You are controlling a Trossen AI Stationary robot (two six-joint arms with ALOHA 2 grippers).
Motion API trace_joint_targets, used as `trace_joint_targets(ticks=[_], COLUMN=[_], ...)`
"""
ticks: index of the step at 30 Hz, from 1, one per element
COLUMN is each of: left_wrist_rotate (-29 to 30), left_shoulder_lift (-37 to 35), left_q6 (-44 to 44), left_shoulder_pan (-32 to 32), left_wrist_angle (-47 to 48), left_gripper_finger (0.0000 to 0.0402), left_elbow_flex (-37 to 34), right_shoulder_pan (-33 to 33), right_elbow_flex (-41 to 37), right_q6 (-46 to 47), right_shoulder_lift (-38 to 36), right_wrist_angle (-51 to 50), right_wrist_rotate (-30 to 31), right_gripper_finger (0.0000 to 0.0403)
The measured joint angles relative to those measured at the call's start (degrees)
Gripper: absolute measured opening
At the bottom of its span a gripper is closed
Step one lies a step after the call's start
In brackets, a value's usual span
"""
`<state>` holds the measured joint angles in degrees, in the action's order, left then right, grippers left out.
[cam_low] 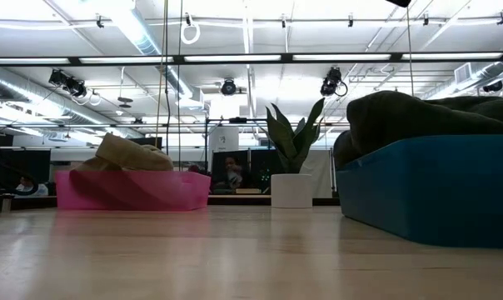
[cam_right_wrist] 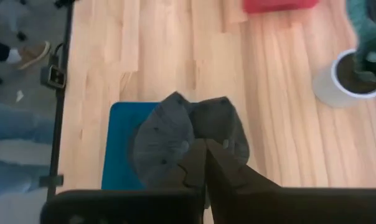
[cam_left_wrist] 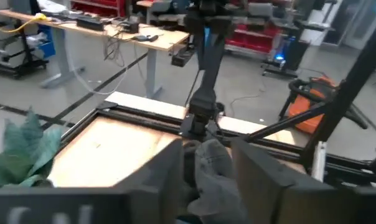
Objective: Pick & Place hat
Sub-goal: Return to Home Position
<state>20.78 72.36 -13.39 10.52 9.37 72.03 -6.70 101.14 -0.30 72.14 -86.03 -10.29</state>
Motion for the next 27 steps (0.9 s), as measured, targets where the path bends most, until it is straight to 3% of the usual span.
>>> trace_joint_targets(ticks=[4, 7, 10, 15, 22, 27], left_wrist_rotate=[0.8, -1.5, -8.6, -17.8, -22.3, -25.0], left_shoulder_lift=[0.2, 0.7, -0.3, -4.1, -5.9, -5.7], left_q6=[-6.8, -0.7, 2.3, 6.2, 11.1, 11.1], left_shoulder_pan=[-0.1, -0.3, -2.7, -7.3, -10.2, -11.8], left_wrist_angle=[0.8, 3.4, 5.9, 5.2, 4.1, -5.9], left_gripper_finger=[0.0080, 0.0045, 0.0011, 0.0003, 0.0002, 0.0002], left_elbow_flex=[0.0, 0.0, 0.0, 0.0, -1.9, -8.5], right_shoulder_pan=[0.0, 0.0, 0.0, 0.0, 0.0, 0.0], right_elbow_flex=[0.0, 0.0, -0.1, -0.1, -0.1, -0.8], right_q6=[2.2, 1.6, -2.6, -4.7, -4.0, -3.2], right_shoulder_lift=[-0.1, 0.0, 0.2, 0.1, 0.1, 0.1], right_wrist_angle=[0.0, 0.5, 2.2, 3.9, 3.6, 3.7], right_wrist_rotate=[0.4, 0.4, 0.4, 0.4, 0.4, 0.4], right_gripper_finger=[0.0023, 0.0026, 0.0027, 0.0027, 0.0027, 0.0027])
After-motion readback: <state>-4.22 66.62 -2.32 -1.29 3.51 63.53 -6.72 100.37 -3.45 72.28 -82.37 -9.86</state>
